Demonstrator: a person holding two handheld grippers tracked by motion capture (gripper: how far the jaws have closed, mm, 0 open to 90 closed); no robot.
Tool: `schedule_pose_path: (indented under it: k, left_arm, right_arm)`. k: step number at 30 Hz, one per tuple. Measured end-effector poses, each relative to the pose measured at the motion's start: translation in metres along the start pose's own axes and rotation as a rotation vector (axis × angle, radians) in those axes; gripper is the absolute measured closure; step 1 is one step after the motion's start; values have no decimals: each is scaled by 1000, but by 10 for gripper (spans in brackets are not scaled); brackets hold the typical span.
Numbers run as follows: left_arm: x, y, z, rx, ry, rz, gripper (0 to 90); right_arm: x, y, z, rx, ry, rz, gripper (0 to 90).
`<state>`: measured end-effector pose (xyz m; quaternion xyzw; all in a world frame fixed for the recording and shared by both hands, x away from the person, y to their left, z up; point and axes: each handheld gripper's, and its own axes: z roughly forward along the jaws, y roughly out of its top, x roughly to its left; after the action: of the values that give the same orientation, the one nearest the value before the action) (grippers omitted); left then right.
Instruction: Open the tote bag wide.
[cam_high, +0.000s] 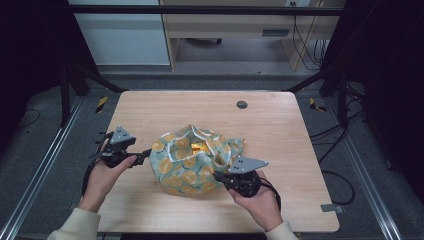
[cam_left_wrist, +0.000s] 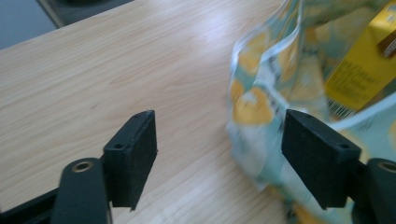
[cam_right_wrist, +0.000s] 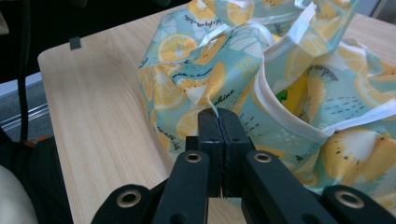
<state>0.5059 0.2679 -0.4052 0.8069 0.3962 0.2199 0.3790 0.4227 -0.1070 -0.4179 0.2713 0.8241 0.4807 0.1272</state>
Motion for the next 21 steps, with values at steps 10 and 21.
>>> schedule_pose_path:
  k: [10, 21]
  left_arm:
    - [-2, 26, 45, 90, -31, 36, 336]
    - [-15, 35, 44, 90, -81, 65, 873]
  right_arm:
    - [0, -8, 5, 22, 9, 10, 891]
    - [-2, -11, 6, 31, 6, 20, 882]
